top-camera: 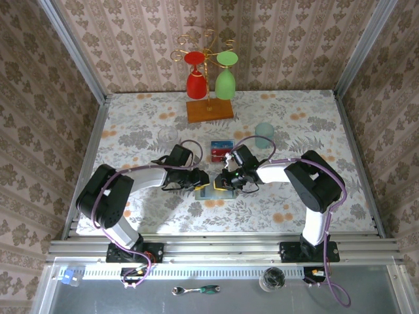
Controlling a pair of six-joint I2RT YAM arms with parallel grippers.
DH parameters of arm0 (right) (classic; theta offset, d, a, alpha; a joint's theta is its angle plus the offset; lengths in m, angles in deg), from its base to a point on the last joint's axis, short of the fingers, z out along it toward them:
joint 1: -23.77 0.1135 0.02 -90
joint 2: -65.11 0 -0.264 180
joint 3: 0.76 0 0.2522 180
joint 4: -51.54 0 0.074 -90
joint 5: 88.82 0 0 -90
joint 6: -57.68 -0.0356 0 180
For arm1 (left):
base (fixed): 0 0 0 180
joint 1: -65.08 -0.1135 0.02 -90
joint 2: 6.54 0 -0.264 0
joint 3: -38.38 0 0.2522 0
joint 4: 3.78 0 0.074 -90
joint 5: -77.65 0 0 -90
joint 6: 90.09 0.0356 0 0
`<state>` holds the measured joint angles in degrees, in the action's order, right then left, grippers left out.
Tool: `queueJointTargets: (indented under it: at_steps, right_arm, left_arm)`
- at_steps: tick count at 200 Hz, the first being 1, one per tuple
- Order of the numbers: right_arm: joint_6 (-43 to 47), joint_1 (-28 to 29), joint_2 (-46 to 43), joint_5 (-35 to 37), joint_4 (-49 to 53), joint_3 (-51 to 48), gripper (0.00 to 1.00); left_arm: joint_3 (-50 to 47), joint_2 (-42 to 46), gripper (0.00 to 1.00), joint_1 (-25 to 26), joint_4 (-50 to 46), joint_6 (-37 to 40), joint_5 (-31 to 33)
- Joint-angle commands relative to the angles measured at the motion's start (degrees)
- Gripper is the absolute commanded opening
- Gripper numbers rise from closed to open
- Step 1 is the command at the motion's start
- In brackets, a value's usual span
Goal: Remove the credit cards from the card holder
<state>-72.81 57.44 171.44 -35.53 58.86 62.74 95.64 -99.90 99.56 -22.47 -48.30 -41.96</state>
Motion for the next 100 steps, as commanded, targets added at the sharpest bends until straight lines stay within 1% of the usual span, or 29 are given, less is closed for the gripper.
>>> queueJointTargets:
  at_steps: [1, 43, 100]
  right_arm:
    - [0.63, -0.27, -0.27, -1.17, -0.18, -1.52, 0.1]
    - [0.26, -0.4, 0.42, -2.09, -2.34, -2.55, 0.1]
    - [0.15, -0.54, 0.51, -2.42, -3.31, -3.08, 0.1]
  left_arm:
    - [0.53, -0.15, 0.31, 0.31, -2.22, 0.45, 0.36]
    - [0.43, -0.93, 0.3, 0.76, -0.58, -0.62, -0.56]
    - [0.79, -1.37, 0.25, 1.37, 0.22, -1.35, -1.39]
